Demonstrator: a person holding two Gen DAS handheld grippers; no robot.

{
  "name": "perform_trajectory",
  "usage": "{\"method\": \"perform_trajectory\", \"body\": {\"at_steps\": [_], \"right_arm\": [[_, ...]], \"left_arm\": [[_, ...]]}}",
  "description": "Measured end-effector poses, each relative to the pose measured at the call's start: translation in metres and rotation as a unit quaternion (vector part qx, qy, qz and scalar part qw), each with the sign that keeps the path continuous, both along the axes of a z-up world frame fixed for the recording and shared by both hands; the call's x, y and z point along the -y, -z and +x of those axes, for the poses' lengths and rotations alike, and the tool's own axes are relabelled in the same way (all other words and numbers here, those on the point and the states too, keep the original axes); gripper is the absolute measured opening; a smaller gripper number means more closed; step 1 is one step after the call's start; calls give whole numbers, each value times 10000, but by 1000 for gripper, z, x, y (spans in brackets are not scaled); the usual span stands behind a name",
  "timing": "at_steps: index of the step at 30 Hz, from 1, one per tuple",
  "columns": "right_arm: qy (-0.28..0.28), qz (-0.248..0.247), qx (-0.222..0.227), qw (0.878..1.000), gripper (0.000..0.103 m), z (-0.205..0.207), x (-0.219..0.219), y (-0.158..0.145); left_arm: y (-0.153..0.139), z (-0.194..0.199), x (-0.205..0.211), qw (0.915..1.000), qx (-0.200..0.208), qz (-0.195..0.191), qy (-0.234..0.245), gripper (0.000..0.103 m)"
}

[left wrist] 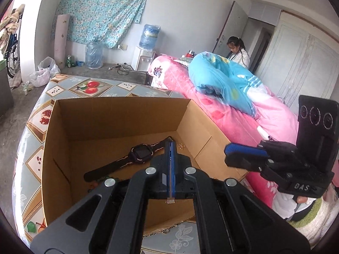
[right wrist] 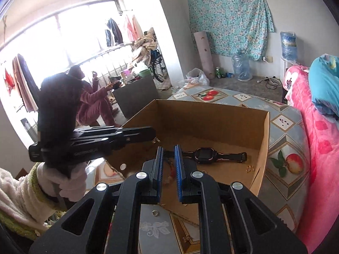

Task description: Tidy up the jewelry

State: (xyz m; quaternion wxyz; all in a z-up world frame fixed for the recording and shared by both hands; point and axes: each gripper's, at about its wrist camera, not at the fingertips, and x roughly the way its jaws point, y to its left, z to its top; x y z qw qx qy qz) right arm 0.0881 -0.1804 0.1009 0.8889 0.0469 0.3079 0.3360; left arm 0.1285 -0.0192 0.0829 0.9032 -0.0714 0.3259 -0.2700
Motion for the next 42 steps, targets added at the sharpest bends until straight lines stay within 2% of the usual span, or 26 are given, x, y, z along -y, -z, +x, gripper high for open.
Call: {"method": "perform_trajectory", "body": {"at_steps": [4, 6, 8, 15, 21, 27, 34, 36, 41, 42], "right_arm": [[-445, -54, -65, 9990, 15, -33, -13, 25], [-442, -167, -244, 9986, 21, -42, -21, 45], [-367, -329, -455, 9977, 21, -45, -29, 67], [-174, -870, -515, 9947, 21, -42, -52, 107], [-264, -1352, -406, 9896, 21, -40, -72, 117], [-279, -1672, -436, 9846, 21, -35, -82, 125], [-221, -1744, -422, 9835, 21, -34, -91, 129], [-231, -1742, -404, 9836, 13, -35, -92, 129], [-218, -1760, -337, 9836, 10, -39, -95, 128], [-184, -1717, -341, 9844, 3, -39, -94, 127]], "left_arm": [[2, -14, -10, 10000, 6, -38, -59, 0], [1, -25, -15, 9999, 31, -74, -74, 0], [0, -39, -21, 9998, 69, -147, -66, 0], [-3, -82, -47, 9992, 113, -334, -187, 0], [9, -104, -64, 9990, -8, -344, -275, 0], [22, -105, -74, 9986, -133, -400, -320, 0], [25, -104, -75, 9986, -114, -389, -335, 0], [25, -103, -77, 9985, -119, -401, -342, 0], [27, -102, -83, 9982, -124, -440, -401, 0], [27, -102, -84, 9981, -118, -438, -413, 0]]}}
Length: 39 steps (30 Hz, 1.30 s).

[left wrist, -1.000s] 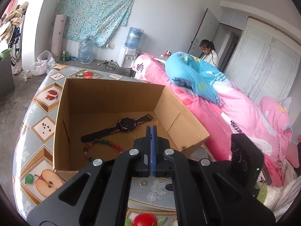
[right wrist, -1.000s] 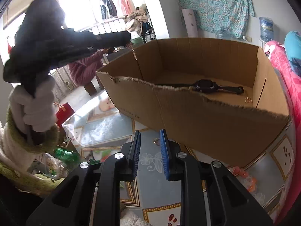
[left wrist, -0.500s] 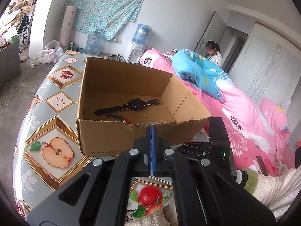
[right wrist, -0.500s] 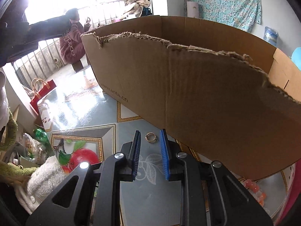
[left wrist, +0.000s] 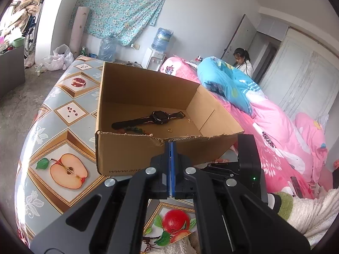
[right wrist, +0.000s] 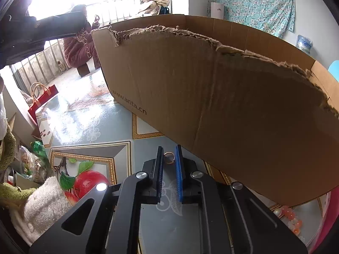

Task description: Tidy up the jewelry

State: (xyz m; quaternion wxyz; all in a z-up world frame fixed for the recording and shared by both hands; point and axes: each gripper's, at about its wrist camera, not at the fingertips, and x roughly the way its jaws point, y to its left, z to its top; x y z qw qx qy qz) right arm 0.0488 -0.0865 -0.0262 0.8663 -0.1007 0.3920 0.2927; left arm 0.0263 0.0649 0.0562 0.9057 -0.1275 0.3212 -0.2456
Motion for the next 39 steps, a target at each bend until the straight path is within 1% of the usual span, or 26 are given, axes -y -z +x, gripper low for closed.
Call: {"method": "perform_trajectory", "body": {"at_steps": [10, 11, 12, 13, 14, 15, 19, 20, 22, 26, 32, 35, 39], "right_arm": [[226, 370, -236, 9988, 3, -10, 17, -8], [220, 381, -209, 9988, 5, -12, 16, -9], [195, 385, -227, 9988, 10, -13, 16, -10], [191, 362, -229, 9989, 16, -13, 13, -10], [198, 316, -183, 9991, 28, -14, 11, -10], [170, 260, -134, 9994, 30, -14, 7, -9], [177, -20, -177, 9997, 30, -8, -7, 2], [192, -8, -92, 9998, 27, -7, -7, 2], [190, 29, -125, 9997, 11, -6, -9, 2], [258, 15, -157, 9995, 10, -9, -10, 1], [422, 196, -212, 9987, 10, -16, 4, -7], [477, 302, -89, 9984, 10, -25, 12, -22], [549, 550, 201, 9968, 10, -39, 27, -56]], "left_arm": [[-8, -9, -2, 9999, 113, 32, -56, 0], [-9, -10, -2, 9999, 131, 34, -48, 0], [-10, -11, -1, 9999, 149, 34, -42, 0], [-10, -12, 0, 9999, 162, 30, -32, 0], [-11, -12, 0, 9998, 173, 30, -22, 0], [-12, -13, 1, 9998, 184, 33, -17, 0], [-14, -17, 2, 9998, 210, 44, 0, 0], [-14, -17, 2, 9998, 207, 40, -8, 0], [-14, -18, 1, 9998, 195, 25, -30, 0], [-13, -19, -5, 9998, 188, -8, -92, 0], [-14, -23, -12, 9997, 208, -15, -141, 0], [-16, -25, -14, 9996, 241, -14, -144, 0], [-24, -26, -12, 9993, 344, -56, -98, 0]]}}
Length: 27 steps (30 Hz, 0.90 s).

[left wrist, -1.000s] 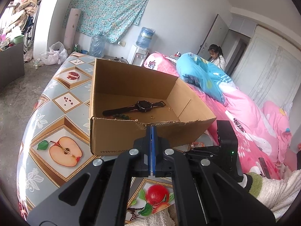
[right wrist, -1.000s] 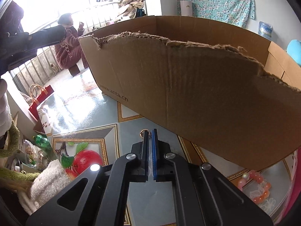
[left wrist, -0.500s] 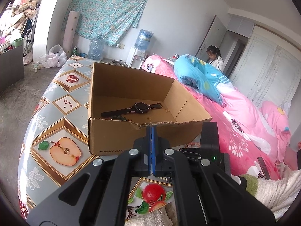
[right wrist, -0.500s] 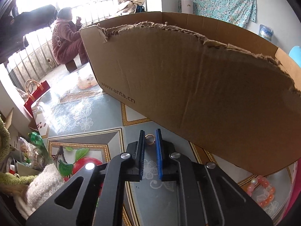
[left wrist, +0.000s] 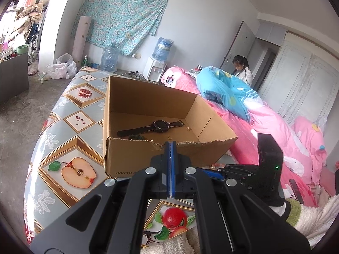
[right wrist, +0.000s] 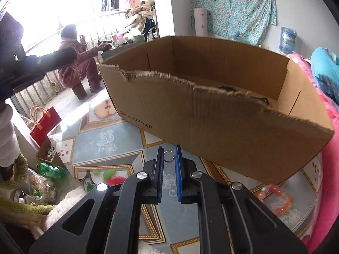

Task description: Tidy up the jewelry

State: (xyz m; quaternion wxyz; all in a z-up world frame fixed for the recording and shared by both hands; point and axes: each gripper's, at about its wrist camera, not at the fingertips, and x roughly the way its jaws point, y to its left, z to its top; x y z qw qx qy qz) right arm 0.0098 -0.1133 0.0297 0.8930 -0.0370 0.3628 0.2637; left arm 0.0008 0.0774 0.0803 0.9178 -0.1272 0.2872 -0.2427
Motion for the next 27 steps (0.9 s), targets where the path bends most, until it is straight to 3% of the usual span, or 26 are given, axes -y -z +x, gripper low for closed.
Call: {"method": "perform_trajectory", "body": {"at_steps": [6, 10, 16, 21, 23, 25, 27], "right_arm": [[165, 553, 634, 9963, 10, 2, 27, -67], [292, 677, 830, 9938, 10, 25, 46, -89], [472, 805, 213, 9954, 11, 86, 61, -69], [621, 759, -292, 9948, 11, 123, 66, -44], [632, 841, -427, 9935, 11, 134, 70, -39], [669, 911, -497, 9924, 12, 142, 75, -36], [689, 992, -546, 9912, 18, 145, 80, -35]], "left_arm": [[-16, 16, 18, 9995, 193, -1, 251, 0], [-20, 44, 36, 9986, 125, -93, 502, 0], [-5, 98, 66, 9964, -291, -165, 779, 0], [20, 138, 93, 9936, -751, 138, 838, 0], [27, 148, 98, 9924, -895, 178, 822, 4], [32, 155, 99, 9920, -993, 179, 764, 17], [35, 157, 100, 9920, -1009, 181, 734, 20]]}}
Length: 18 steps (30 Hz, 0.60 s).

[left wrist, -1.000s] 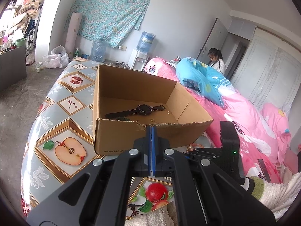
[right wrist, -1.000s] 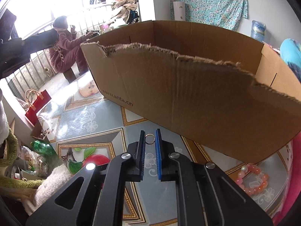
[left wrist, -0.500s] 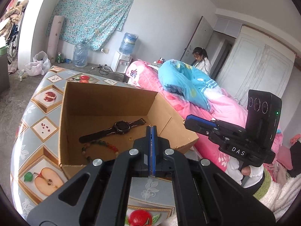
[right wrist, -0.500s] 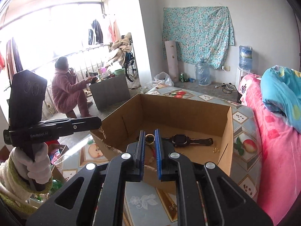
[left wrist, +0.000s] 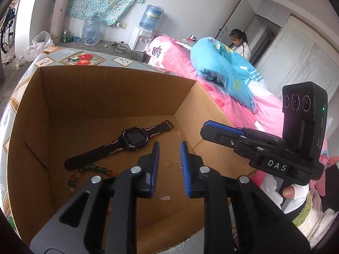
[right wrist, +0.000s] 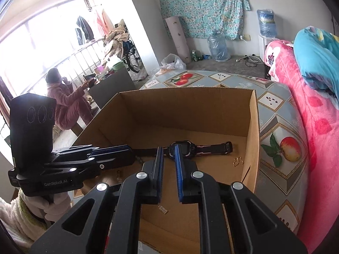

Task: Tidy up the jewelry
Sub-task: 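Carry the ring and chain into the box and open both grippers, then move both grippers back out of the box toward the remaining items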

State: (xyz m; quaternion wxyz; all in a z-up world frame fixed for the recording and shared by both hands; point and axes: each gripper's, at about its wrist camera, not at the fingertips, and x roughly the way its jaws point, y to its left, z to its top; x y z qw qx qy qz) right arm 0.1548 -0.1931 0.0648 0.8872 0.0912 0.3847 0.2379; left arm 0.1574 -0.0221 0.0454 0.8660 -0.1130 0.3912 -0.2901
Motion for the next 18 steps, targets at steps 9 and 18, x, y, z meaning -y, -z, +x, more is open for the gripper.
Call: {"method": "perform_trajectory", "body": {"at_steps": [9, 18], "right_arm": [[119, 144, 255, 9995, 28, -17, 14, -15], [379, 380, 1029, 9932, 58, -103, 41, -47]], "left_arm": [[-7, -16, -8, 9999, 73, 1, -95, 31], [-37, -89, -24, 9962, 874, -12, 34, 52]]}}
